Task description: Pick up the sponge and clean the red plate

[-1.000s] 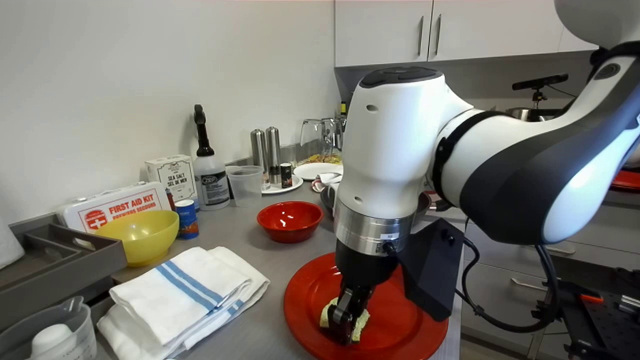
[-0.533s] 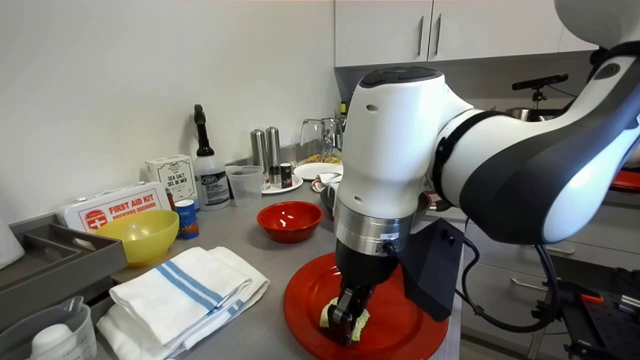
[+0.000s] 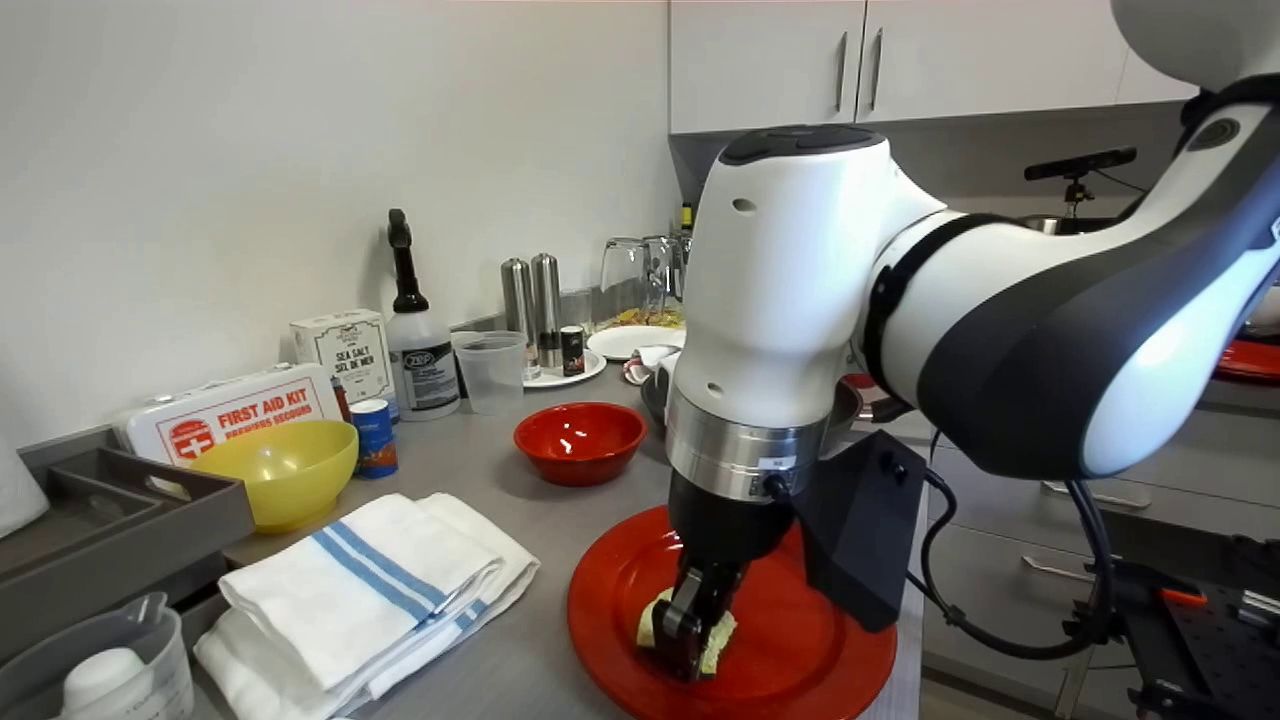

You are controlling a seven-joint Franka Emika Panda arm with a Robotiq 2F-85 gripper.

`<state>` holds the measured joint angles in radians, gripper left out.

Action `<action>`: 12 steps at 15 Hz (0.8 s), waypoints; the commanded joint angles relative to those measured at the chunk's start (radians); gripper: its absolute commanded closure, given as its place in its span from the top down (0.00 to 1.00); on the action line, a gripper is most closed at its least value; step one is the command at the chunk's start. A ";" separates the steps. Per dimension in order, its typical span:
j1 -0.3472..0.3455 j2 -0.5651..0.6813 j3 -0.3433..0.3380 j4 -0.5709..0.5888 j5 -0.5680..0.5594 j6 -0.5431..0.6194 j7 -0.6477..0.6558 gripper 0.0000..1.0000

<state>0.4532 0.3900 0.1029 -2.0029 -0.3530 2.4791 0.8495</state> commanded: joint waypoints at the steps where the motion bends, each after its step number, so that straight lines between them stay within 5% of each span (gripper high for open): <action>1: 0.002 -0.008 -0.007 0.003 0.000 -0.013 0.010 0.27; 12: -0.018 -0.005 -0.042 -0.018 -0.006 -0.011 0.022 0.27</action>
<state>0.4390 0.3912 0.0721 -2.0092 -0.3533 2.4791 0.8496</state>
